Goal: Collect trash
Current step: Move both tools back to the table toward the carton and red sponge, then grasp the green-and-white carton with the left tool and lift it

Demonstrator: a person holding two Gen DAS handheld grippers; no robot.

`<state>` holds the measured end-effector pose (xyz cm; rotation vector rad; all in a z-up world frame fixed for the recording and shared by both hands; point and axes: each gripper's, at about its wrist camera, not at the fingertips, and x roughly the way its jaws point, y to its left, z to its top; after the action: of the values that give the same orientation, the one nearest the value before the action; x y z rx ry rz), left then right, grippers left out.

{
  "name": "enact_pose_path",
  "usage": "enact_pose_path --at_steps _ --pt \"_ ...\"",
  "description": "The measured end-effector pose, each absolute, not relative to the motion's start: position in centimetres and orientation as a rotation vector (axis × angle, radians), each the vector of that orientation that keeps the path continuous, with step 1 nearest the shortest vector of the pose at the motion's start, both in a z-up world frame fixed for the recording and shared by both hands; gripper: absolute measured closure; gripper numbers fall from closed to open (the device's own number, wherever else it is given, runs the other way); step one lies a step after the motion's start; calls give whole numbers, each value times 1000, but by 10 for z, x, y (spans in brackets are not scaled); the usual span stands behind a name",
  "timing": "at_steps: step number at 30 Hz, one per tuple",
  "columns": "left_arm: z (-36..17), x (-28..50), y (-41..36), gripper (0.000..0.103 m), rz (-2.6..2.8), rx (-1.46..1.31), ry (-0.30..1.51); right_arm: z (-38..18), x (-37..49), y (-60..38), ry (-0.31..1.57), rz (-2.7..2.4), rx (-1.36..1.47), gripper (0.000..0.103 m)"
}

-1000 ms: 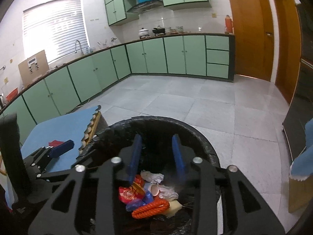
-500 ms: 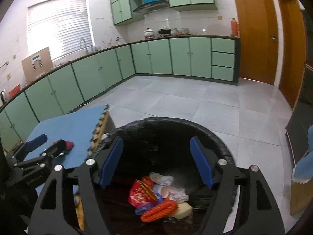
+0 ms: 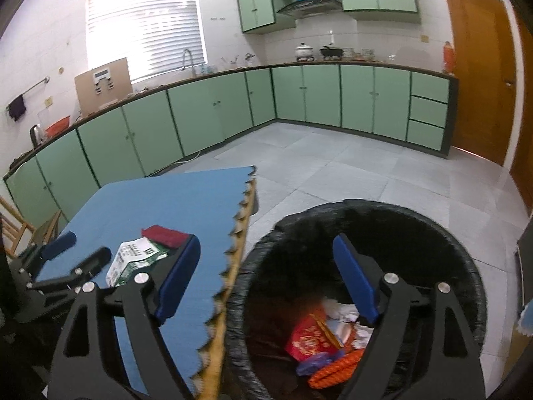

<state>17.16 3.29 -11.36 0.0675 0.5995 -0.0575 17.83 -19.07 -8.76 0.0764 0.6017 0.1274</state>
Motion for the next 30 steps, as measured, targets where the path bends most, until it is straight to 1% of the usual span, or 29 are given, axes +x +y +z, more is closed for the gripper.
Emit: enact_pose_path --at_steps 6,15,21,24,26,27,28,29,30 --pt "-144 180 44 21 -40 74 666 -98 189 -173 630 154 69 23" --pt "-176 210 38 21 -31 115 744 -110 202 -163 653 173 61 23" --pt "-189 228 40 21 -12 108 814 -115 210 -160 668 178 66 23" --pt "-188 233 45 22 -3 95 817 -116 214 -158 672 183 64 23" --pt "-188 234 50 26 7 74 816 -117 215 -155 672 188 61 23" --pt "-188 234 52 31 11 68 814 -117 216 -153 674 191 60 23" --pt "-187 233 55 39 18 59 810 -117 218 -152 675 194 58 23" --pt "-186 233 59 43 23 50 807 -117 218 -150 675 197 54 23" --pt "-185 232 63 51 26 41 803 -117 219 -147 675 200 48 23"
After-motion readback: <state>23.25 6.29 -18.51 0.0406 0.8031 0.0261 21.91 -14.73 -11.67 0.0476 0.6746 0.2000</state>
